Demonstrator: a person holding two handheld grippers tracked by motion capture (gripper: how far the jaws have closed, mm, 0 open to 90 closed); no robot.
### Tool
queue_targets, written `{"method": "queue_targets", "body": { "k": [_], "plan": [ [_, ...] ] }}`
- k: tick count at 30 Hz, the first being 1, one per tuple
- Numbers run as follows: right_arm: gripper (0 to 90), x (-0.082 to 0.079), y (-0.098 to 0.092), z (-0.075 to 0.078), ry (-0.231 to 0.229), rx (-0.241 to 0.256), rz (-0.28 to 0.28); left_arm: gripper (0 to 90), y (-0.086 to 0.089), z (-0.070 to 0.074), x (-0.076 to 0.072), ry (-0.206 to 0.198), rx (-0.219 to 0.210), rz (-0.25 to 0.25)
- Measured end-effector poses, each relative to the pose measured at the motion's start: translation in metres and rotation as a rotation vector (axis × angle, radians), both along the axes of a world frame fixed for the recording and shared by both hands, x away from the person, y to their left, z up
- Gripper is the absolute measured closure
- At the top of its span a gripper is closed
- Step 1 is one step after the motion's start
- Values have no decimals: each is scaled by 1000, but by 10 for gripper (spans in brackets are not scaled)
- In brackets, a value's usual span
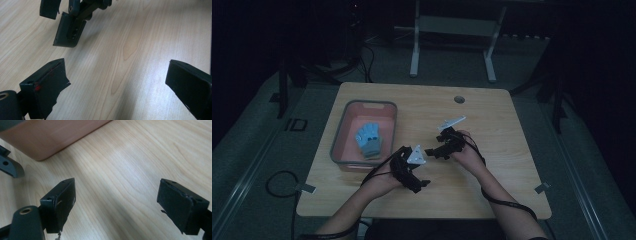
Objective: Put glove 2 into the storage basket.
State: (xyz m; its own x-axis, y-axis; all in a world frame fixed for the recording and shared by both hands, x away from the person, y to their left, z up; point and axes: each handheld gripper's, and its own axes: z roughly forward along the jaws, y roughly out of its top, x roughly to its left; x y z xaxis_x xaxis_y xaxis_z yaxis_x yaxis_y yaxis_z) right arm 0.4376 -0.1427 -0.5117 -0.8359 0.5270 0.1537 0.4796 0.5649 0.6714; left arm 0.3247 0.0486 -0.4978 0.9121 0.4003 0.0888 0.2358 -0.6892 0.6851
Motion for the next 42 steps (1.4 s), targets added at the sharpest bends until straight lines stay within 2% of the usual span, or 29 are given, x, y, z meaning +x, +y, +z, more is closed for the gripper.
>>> {"method": "queue_targets", "body": {
  "k": [5,12,14,20,25,28,33,42],
  "plan": [
    [154,-2,-6,-7,5,-5,-4,36,-5,-9,-2,13,0,-4],
    [154,-5,-11,-16,9,-12,-8,36,-8,-19,-3,0,7,0],
    [154,-6,-11,-19,11,-16,-8,36,-9,-24,-3,8,9,-4],
    [153,-6,-13,-27,15,-25,-10,36,-12,-34,-4,21,38,-26],
    [153,-6,-15,-33,10,-28,-17,36,-12,-39,-4,28,25,-28],
    [154,-7,-15,-36,1,-31,-14,36,-12,-42,-3,35,34,-25],
    [155,-8,-15,-36,-23,-32,-4,36,-11,-46,-2,40,39,-24],
    [155,-8,-16,-35,-34,-31,-2,36,-11,-46,-2,41,31,-28]
  ]
}}
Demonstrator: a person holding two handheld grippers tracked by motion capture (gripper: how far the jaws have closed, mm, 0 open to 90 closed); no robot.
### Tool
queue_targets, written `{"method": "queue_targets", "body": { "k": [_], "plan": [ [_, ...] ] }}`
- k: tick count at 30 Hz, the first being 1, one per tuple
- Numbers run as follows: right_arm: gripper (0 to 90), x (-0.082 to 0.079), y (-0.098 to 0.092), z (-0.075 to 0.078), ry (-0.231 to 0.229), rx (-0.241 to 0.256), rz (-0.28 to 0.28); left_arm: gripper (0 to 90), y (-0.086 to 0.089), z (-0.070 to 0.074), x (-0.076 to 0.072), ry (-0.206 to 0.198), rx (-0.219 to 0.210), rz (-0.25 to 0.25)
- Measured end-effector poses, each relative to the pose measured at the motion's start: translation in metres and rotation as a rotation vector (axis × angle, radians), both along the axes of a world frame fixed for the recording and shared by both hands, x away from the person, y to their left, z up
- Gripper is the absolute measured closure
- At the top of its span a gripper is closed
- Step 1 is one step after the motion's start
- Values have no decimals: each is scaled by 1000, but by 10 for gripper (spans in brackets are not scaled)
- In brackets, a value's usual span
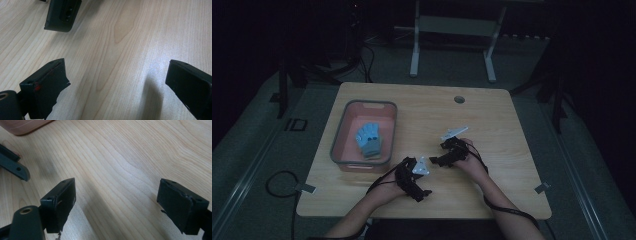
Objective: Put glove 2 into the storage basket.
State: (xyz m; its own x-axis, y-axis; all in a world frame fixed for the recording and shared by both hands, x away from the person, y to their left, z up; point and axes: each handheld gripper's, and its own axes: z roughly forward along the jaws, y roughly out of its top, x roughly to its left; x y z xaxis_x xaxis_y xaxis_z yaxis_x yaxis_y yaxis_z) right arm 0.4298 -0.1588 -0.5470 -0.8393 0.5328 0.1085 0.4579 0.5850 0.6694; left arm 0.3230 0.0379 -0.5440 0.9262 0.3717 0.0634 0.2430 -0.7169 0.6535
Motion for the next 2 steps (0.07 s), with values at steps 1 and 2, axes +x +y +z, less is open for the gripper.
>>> {"method": "queue_targets", "body": {
  "k": [1,2],
  "plan": [
    [155,0,0,0,2,1,-2,36,0,0,0,1,1,0],
    [155,0,-1,0,0,1,-2,36,0,0,0,1,0,-2]
  ]
}}
